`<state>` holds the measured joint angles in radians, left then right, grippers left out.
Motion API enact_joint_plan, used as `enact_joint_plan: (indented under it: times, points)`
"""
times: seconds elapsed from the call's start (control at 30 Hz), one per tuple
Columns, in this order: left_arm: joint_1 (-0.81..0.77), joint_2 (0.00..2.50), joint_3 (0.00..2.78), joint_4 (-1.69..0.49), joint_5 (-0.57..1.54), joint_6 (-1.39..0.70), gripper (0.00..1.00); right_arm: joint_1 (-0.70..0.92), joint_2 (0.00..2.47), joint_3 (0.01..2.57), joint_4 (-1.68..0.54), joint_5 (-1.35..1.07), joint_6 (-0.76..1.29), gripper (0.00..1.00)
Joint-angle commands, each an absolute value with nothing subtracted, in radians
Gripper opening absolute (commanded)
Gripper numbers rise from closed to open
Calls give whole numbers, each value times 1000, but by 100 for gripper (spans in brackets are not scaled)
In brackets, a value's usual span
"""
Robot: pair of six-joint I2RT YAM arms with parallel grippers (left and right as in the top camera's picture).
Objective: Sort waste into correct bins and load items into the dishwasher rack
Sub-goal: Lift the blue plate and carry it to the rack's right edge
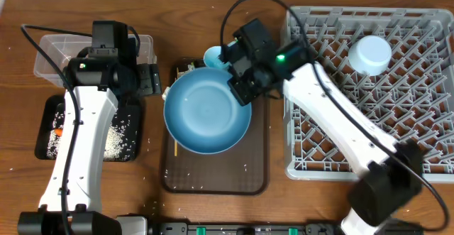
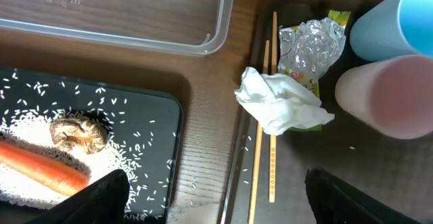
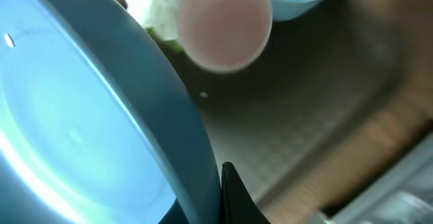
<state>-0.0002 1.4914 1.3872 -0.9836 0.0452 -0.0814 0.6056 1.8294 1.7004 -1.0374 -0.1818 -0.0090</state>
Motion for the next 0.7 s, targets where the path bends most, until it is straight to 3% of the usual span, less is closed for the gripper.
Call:
enact_joint_plan:
  times: [0.0, 0.27, 0.67]
  points:
    - [6, 1495, 1392, -983, 33, -90, 84, 584, 1765, 1706, -1044, 72, 49, 1]
    - [6, 1495, 1392, -983, 33, -90, 84, 435, 1698, 1706, -995, 746, 196, 1]
    - [6, 1495, 1392, -983, 33, -90, 84, 59, 1702, 1705, -678, 884, 136, 1]
